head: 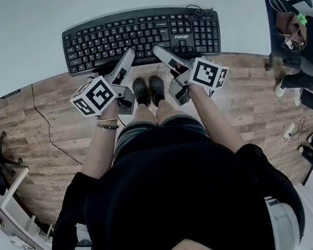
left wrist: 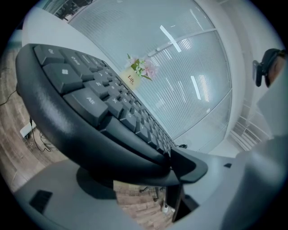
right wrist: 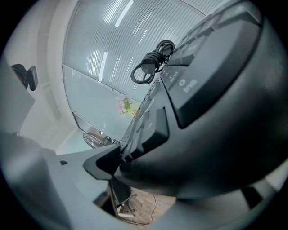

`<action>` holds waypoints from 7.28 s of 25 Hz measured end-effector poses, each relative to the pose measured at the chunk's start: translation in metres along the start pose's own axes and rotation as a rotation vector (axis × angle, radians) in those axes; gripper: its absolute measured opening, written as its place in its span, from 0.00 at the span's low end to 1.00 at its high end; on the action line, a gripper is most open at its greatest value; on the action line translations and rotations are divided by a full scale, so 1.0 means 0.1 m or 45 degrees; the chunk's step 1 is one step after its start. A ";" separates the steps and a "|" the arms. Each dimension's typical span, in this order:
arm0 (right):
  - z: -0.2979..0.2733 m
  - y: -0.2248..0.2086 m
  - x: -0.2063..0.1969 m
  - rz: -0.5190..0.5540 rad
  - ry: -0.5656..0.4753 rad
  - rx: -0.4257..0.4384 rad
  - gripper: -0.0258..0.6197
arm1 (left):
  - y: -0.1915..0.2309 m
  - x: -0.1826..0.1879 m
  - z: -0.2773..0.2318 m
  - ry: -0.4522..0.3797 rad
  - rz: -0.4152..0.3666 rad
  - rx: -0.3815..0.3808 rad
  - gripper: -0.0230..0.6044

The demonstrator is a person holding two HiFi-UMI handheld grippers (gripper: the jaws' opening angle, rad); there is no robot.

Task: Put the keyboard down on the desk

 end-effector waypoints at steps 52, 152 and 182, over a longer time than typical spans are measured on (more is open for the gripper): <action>0.73 0.29 -0.24 0.339 0.096 -0.190 0.65 | -0.56 -0.23 0.46 0.292 -0.297 0.094 0.64; 1.19 2.16 1.26 0.991 -0.695 0.092 0.04 | -2.22 1.30 0.14 -0.193 -0.955 -0.146 0.06; 1.17 2.19 1.16 1.006 -0.664 0.125 0.04 | -2.19 1.24 0.18 -0.183 -1.015 -0.117 0.06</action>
Point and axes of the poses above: the fingertips, and each gripper's own axes: z backward along the fingers, y to its left, x out of its top, the point moved 5 cm from there along z, backward along the fingers, and after that the axes turned 11 degrees about -x, right-handed, at the moved point
